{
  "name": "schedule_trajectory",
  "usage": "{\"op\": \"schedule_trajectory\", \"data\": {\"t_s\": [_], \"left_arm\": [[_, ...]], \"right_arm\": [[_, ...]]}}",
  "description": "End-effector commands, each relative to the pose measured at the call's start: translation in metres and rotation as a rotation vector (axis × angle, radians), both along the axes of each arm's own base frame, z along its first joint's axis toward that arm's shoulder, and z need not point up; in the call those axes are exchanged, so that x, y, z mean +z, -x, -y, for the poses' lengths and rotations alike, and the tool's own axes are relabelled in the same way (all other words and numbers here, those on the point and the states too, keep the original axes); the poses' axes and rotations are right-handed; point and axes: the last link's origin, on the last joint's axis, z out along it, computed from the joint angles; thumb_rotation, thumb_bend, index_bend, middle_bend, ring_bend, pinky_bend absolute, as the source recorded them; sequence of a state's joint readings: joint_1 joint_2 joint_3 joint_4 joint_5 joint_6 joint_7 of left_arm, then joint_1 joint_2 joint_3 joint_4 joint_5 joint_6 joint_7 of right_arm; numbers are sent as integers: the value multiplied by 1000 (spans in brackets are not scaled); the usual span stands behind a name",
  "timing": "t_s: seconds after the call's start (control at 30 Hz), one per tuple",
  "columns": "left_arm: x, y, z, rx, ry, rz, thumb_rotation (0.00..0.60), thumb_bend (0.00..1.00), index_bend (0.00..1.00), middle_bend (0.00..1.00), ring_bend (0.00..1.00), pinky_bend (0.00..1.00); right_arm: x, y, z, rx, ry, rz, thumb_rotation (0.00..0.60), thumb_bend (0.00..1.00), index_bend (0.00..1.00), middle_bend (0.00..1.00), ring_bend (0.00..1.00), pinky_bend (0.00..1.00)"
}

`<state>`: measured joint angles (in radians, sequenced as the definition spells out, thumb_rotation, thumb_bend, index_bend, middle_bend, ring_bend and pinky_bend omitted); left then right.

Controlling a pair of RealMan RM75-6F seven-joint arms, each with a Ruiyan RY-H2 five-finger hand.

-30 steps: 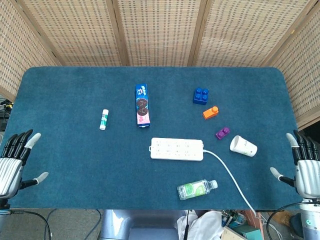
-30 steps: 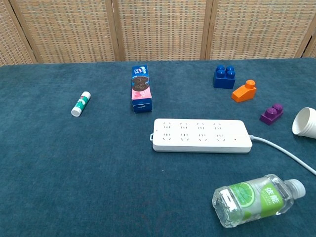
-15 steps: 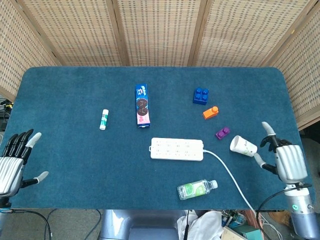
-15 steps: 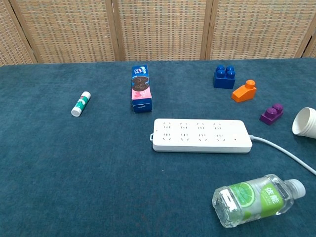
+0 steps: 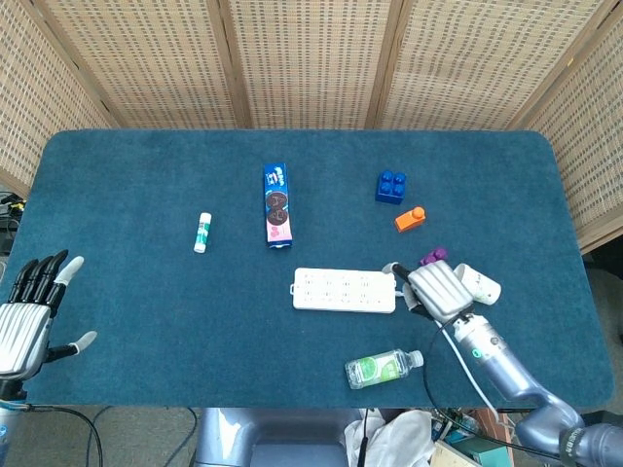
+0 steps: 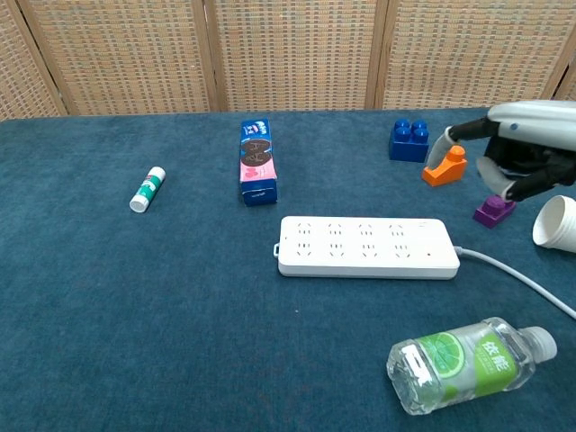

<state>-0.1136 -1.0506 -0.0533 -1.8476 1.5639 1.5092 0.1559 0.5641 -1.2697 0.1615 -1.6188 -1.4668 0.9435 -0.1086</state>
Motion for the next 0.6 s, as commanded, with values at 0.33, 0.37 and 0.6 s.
{"op": "schedule_trajectory", "data": {"t_s": [0.33, 0.37, 0.6], "left_arm": [[0, 0, -1, 1, 1, -3, 600, 0, 0, 0, 0, 0], [0, 0, -1, 1, 1, -4, 600, 0, 0, 0, 0, 0], [-2, -1, 0, -3, 8, -8, 600, 0, 0, 0, 0, 0]], "right_arm": [[-42, -2, 4, -35, -73, -119, 600, 795, 271, 887, 988, 1000], [-43, 1, 4, -44, -76, -128, 600, 795, 273, 887, 988, 1000], [-47, 10, 5, -65, -77, -158, 600, 794, 275, 887, 988, 1000]]}}
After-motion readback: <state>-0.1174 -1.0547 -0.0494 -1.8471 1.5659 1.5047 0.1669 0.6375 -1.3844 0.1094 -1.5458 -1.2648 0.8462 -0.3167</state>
